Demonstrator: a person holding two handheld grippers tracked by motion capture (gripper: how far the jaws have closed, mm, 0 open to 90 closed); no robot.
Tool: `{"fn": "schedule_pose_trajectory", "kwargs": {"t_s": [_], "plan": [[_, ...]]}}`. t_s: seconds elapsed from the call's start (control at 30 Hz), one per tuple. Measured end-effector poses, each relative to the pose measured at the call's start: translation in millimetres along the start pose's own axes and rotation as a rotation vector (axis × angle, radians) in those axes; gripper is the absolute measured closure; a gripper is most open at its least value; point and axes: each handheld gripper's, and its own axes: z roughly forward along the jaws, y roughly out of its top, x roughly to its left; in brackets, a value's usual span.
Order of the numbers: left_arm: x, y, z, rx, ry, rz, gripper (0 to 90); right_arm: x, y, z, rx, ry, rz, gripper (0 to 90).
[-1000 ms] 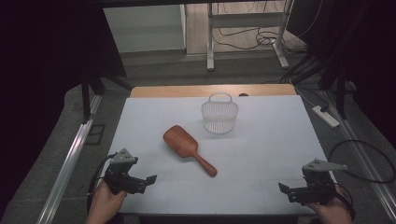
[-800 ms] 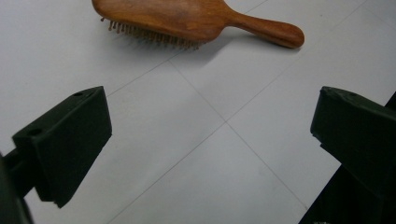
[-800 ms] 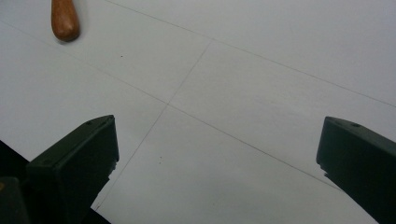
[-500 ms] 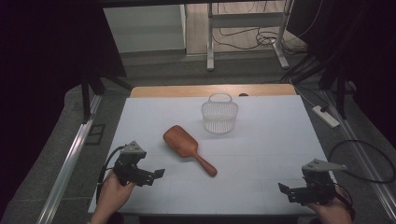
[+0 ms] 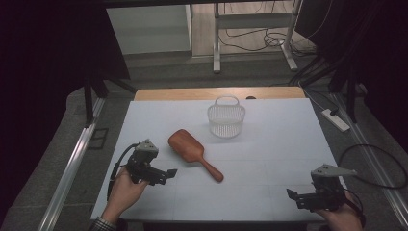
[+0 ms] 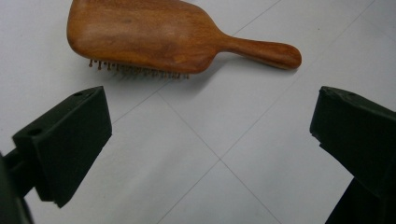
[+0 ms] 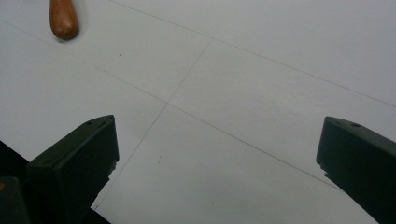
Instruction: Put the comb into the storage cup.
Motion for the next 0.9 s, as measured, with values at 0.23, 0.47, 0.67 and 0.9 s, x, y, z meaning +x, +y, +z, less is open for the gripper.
{"fn": "schedule_pose_trajectory", "kwargs": {"t_s": [0.23,0.47,0.67,0.9], "plan": [[0.3,10.6,7.0,0.002,-0.025,-0.005,0.0,0.0,0.0,0.2,0.003,0.0,-0.001,0.0],[2.1,22.7,16.4,-0.003,-0.051,0.008,0.0,-0.1,0.2,0.6,0.006,0.0,0.001,0.0],[1.2,31.8,23.2,-0.003,-0.055,0.026,0.0,-0.4,0.3,0.8,0.01,0.001,0.001,0.0],[-0.2,42.3,31.0,0.006,-0.064,0.039,0.0,-0.6,0.3,1.0,0.01,0.002,0.004,0.0]]}}
